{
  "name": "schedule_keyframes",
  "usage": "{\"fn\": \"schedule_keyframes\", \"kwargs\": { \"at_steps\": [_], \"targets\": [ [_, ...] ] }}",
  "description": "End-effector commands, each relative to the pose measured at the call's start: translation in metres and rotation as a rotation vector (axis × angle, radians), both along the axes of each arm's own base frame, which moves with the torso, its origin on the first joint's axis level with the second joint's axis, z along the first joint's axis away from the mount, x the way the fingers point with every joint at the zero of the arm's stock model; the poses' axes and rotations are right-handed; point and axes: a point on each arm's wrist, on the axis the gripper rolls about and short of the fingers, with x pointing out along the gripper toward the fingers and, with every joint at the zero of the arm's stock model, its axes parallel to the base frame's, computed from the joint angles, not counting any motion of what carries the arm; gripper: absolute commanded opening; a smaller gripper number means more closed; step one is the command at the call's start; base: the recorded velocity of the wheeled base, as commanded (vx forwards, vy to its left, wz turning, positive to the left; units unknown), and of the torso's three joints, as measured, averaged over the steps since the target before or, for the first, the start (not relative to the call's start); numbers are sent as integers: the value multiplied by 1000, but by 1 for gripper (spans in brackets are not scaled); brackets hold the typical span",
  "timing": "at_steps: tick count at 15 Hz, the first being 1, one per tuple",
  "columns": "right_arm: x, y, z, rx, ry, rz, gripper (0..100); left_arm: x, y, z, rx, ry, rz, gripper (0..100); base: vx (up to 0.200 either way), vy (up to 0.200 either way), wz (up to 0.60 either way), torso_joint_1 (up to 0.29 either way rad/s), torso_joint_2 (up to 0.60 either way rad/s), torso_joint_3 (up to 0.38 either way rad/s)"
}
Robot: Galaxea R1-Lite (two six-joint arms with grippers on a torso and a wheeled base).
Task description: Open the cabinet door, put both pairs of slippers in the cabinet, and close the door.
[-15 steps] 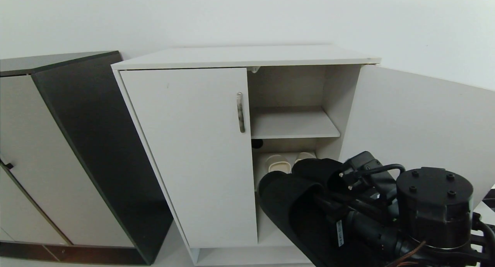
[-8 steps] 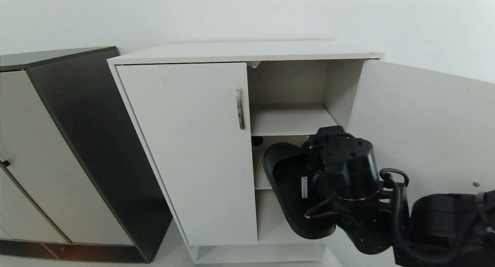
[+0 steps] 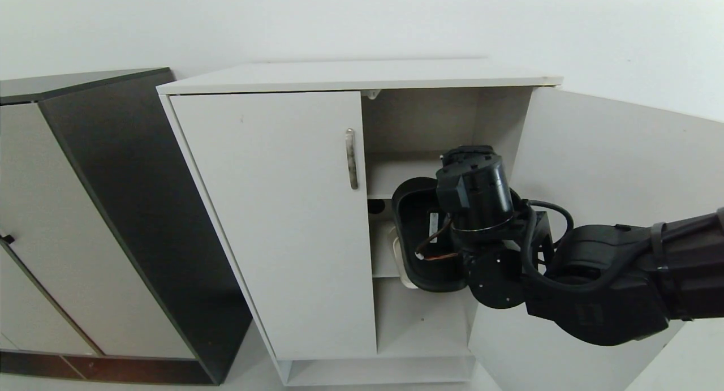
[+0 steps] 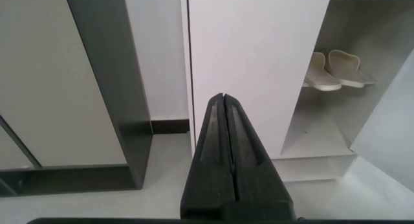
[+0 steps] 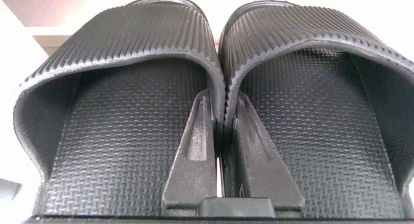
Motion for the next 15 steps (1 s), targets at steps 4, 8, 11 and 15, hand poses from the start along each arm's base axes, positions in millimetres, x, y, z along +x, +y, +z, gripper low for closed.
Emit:
{"fn": "schedule_keyframes", "kwargs": {
  "at_steps": [4,8,11,15],
  "targets": [
    [-4,-3,-9,1,13,42,0,0,0,0,0,0,1,0,0,0,0,0,0,0],
    [-4,-4,-11,-9,7,54,0,0,0,0,0,0,-1,0,150,0,0,3,3,3],
    [-4,-4,-11,-10,7,55,0,0,0,0,0,0,-1,0,200,0,0,-4,4,1],
    [-4,-4,-11,-24,7,58,0,0,0,0,0,0,-1,0,200,0,0,5,-2,2]
  ]
}}
